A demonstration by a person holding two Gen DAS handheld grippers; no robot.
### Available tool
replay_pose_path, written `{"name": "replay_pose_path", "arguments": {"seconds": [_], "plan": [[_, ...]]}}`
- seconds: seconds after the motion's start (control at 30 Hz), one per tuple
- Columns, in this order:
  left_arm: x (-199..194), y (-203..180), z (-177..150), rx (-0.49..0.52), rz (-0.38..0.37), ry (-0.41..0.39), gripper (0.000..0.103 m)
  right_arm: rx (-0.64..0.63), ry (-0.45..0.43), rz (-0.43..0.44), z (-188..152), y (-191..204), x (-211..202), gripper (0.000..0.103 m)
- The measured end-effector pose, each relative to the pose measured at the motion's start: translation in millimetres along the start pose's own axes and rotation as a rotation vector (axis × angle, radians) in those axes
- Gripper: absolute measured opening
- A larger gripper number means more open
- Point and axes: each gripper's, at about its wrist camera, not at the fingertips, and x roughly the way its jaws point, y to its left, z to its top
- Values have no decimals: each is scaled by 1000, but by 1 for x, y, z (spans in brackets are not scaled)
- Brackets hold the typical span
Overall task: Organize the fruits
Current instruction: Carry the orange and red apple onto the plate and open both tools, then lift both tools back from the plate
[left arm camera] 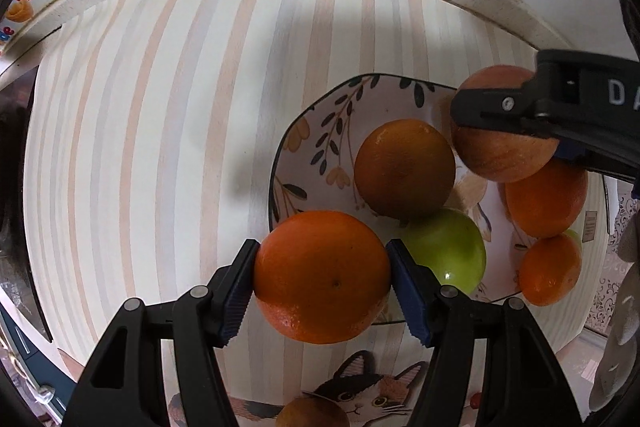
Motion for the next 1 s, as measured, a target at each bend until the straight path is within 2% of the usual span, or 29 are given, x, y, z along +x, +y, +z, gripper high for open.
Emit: {"name": "replay_pose_path", "arguments": {"seconds": [0.17,0.27,0.3,0.43,0.6,1.0], "plan": [[5,-1,7,-19,-14,16,63,24,26,32,8,-4,1,76],[-2,-2,9,-28,-32,11,82,29,27,44,8,-7,-3,79],[-6,-1,9,-31,-38,2,84,33,23,48,8,-9,-6,80],[-22,1,8,-37,-41,-27,85,27,-9,44,2,-13,-23,90],[-39,5,2,-38,-34,-59,85,-15,-68,-7,-16,-12,-44,95],[-59,5,-22,8,2,-108,85,-19,-170,-49,-91,-35,-70,95]]}}
